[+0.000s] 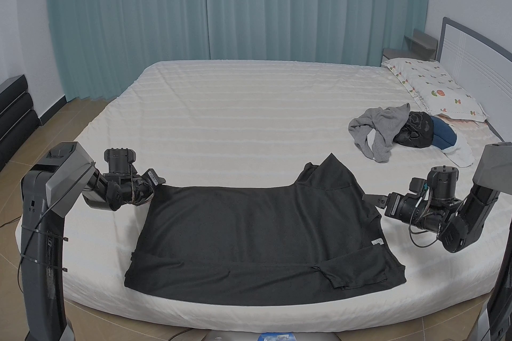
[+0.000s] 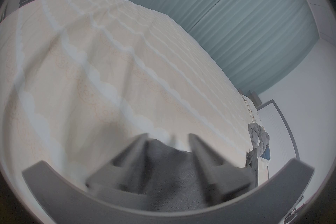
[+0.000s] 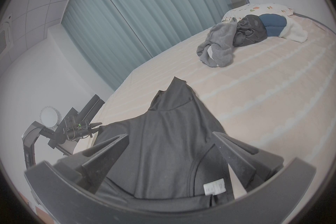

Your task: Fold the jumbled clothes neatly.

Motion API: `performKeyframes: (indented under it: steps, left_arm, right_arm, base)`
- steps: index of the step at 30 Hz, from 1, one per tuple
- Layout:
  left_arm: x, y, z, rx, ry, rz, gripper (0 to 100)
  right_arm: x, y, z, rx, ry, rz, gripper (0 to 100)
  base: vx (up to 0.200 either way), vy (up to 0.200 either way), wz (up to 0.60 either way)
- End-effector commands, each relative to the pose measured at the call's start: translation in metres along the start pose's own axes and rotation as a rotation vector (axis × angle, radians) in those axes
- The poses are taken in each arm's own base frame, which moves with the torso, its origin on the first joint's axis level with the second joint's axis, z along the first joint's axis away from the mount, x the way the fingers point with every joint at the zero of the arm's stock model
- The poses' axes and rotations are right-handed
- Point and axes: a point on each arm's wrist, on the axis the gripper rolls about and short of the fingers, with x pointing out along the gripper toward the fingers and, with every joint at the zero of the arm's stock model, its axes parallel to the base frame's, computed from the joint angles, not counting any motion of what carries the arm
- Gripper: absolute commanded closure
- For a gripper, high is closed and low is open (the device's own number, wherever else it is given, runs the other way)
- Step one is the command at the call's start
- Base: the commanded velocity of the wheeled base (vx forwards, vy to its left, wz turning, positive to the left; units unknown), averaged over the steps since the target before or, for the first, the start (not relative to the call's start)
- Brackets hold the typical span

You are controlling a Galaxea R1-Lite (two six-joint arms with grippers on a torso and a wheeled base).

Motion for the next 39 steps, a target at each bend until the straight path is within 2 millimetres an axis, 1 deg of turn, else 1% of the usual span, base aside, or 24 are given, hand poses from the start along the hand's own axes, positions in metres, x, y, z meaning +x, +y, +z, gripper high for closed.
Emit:
performKeyframes:
  steps: [1, 4, 6, 7, 10, 11, 12, 13, 14, 15, 16, 17, 19, 23, 30, 32, 35, 36, 39]
  left_arm:
    - [-0.001, -0.002, 0.001, 0.004, -0.006, 0.0, 100]
    - [-0.005, -0.002, 0.004, -0.005, -0.016, 0.007, 100]
    - [-0.007, -0.003, 0.005, -0.008, -0.027, 0.016, 100]
    - [-0.009, -0.003, 0.006, -0.015, -0.037, 0.026, 100]
    - [-0.011, -0.003, 0.005, -0.025, -0.034, 0.033, 100]
    - [-0.012, -0.004, 0.005, -0.025, -0.035, 0.032, 100]
    - [-0.013, -0.004, 0.005, -0.025, -0.034, 0.033, 100]
    - [-0.013, -0.004, 0.005, -0.025, -0.034, 0.033, 100]
    - [-0.014, -0.005, 0.004, -0.025, -0.034, 0.032, 100]
    - [-0.014, -0.004, 0.003, -0.024, -0.034, 0.032, 100]
    - [-0.014, -0.004, 0.001, -0.022, -0.034, 0.028, 100]
    - [-0.014, -0.004, 0.0, -0.02, -0.035, 0.027, 100]
    - [-0.014, -0.002, -0.003, -0.016, -0.043, 0.02, 100]
    - [-0.015, -0.001, -0.006, -0.012, -0.054, 0.008, 100]
    - [-0.015, -0.001, -0.005, -0.013, -0.058, 0.007, 100]
    - [-0.015, -0.001, -0.005, -0.013, -0.058, 0.007, 100]
    - [-0.015, 0.0, -0.006, -0.014, -0.057, 0.008, 100]
    - [-0.015, -0.001, -0.005, -0.013, -0.058, 0.007, 100]
    - [-0.014, 0.0, -0.006, -0.014, -0.057, 0.008, 100]
  right_arm:
    - [0.031, -0.001, 0.022, 0.0, -0.006, -0.003, 0]
    - [0.055, -0.005, 0.03, 0.009, 0.028, -0.027, 0]
    - [0.064, -0.007, 0.032, 0.013, 0.035, -0.04, 0]
    - [0.079, -0.009, 0.038, 0.013, 0.032, -0.054, 0]
    - [0.103, -0.017, 0.04, 0.022, 0.06, -0.075, 0]
    - [0.103, -0.017, 0.039, 0.023, 0.063, -0.077, 0]
    - [0.112, -0.019, 0.039, 0.028, 0.08, -0.085, 0]
    - [0.112, -0.019, 0.039, 0.028, 0.08, -0.085, 0]
    - [0.122, -0.022, 0.04, 0.031, 0.092, -0.088, 0]
    - [0.123, -0.022, 0.04, 0.031, 0.09, -0.088, 0]
    - [0.132, -0.024, 0.041, 0.03, 0.091, -0.088, 0]
    - [0.135, -0.024, 0.041, 0.031, 0.091, -0.087, 0]
    - [0.148, -0.026, 0.041, 0.027, 0.086, -0.085, 0]
    - [0.162, -0.031, 0.041, 0.019, 0.052, -0.115, 0]
    - [0.172, -0.034, 0.039, 0.019, 0.051, -0.115, 0]
    - [0.18, -0.031, 0.038, 0.042, 0.035, -0.105, 0]
    - [0.184, -0.029, 0.039, 0.054, 0.025, -0.107, 0]
    - [0.184, -0.029, 0.039, 0.055, 0.021, -0.107, 100]
    - [0.185, -0.029, 0.038, 0.061, 0.022, -0.107, 100]
  base:
    - [0.0, 0.0, 0.0]
    - [0.0, 0.0, 0.0]
    - [0.0, 0.0, 0.0]
    - [0.0, 0.0, 0.0]
    - [0.0, 0.0, 0.0]
    - [0.0, 0.0, 0.0]
    - [0.0, 0.0, 0.0]
    - [0.0, 0.0, 0.0]
    - [0.0, 0.0, 0.0]
    - [0.0, 0.0, 0.0]
    - [0.0, 0.0, 0.0]
    - [0.0, 0.0, 0.0]
    - [0.0, 0.0, 0.0]
    - [0.0, 0.0, 0.0]
    - [0.0, 0.0, 0.0]
    - [0.0, 0.0, 0.0]
    - [0.0, 0.0, 0.0]
    - [0.0, 0.0, 0.0]
    - [0.0, 0.0, 0.0]
